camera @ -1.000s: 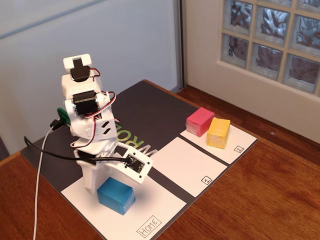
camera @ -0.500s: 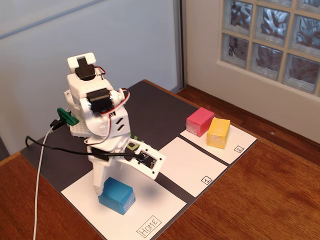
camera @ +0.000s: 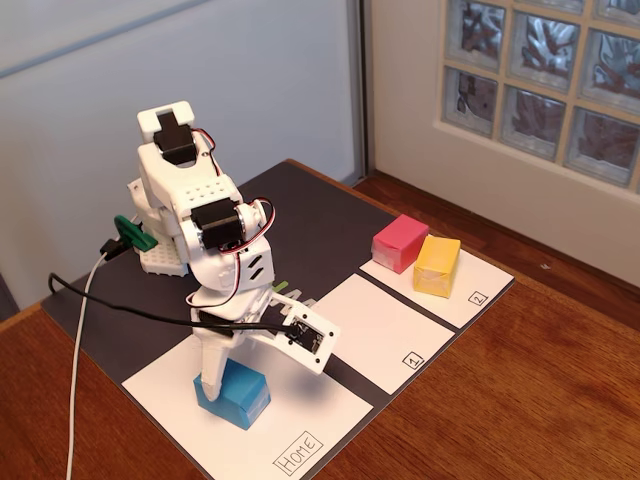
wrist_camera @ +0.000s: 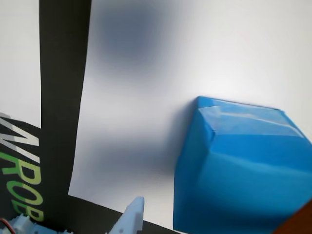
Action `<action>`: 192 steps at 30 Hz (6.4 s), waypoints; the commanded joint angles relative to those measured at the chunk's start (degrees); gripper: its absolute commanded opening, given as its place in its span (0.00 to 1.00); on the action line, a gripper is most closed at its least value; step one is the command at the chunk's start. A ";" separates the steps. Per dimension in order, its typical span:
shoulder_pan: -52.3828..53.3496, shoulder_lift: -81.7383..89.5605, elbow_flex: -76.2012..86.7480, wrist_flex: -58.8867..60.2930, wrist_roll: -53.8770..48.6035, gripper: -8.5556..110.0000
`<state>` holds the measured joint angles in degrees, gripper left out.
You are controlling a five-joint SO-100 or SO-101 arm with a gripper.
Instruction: Move box blue to zone 1
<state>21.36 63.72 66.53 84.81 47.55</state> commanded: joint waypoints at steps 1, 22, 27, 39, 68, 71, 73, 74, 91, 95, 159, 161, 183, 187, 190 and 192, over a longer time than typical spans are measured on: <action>-0.18 4.13 1.23 -2.02 0.18 0.43; 4.39 1.49 4.92 -8.61 -3.25 0.41; 4.57 -0.18 4.92 -9.93 -2.99 0.39; 4.22 -4.04 4.92 -11.87 -2.46 0.38; 3.16 13.97 -0.97 5.71 -1.58 0.07; 2.29 18.63 -0.97 9.49 -1.49 0.07; 1.05 21.27 -0.97 11.78 -1.14 0.07; 0.26 22.59 -0.97 12.92 -0.97 0.07; -26.37 33.31 4.22 17.67 15.64 0.07; -30.85 34.98 9.05 15.03 19.25 0.07; -36.21 -10.20 -10.46 -8.44 52.73 0.08; -36.47 -10.63 -10.55 -8.70 53.00 0.08; -37.35 -13.01 -10.99 -8.70 53.00 0.25; -37.18 -12.74 -10.99 -8.35 52.73 0.30; -37.18 -12.04 -10.99 -8.17 52.73 0.33; -37.18 -11.51 -10.99 -8.09 52.82 0.35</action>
<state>-15.29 50.10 57.74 76.46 100.90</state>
